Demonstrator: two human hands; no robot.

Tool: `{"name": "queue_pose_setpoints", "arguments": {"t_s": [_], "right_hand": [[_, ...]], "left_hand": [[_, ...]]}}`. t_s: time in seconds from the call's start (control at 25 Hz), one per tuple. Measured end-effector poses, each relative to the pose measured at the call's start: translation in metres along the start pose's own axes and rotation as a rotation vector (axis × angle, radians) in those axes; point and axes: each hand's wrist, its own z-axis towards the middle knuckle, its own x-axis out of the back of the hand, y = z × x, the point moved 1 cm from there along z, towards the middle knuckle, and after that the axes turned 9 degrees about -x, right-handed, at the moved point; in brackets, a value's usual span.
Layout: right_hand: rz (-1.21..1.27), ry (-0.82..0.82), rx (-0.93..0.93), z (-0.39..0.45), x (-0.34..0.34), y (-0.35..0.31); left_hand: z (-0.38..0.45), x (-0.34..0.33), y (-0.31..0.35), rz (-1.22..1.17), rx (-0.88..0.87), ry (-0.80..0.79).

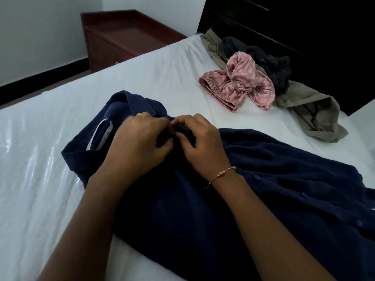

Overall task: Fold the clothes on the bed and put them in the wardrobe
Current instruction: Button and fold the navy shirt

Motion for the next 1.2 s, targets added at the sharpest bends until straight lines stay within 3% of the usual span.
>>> {"name": "queue_pose_setpoints", "arguments": {"t_s": [0.16,0.68,0.88,1.2], "right_hand": [[0.091,0.120,-0.121,0.010,0.005,-0.001],[0.699,-0.063,-0.437,0.016,0.011,0.006],[0.864,-0.081,-0.489,0.008,0.013,-0.002],[0.695,0.024,-0.358,0.015,0.018,-0.011]], "left_hand": [[0.005,0.002,-0.002,-0.099,0.016,0.075],[-0.001,-0.014,-0.008,-0.300,0.248,0.199],[0.002,-0.012,-0.007,-0.193,0.128,0.168],[0.002,-0.010,-0.001,-0.261,0.153,0.245]]}}
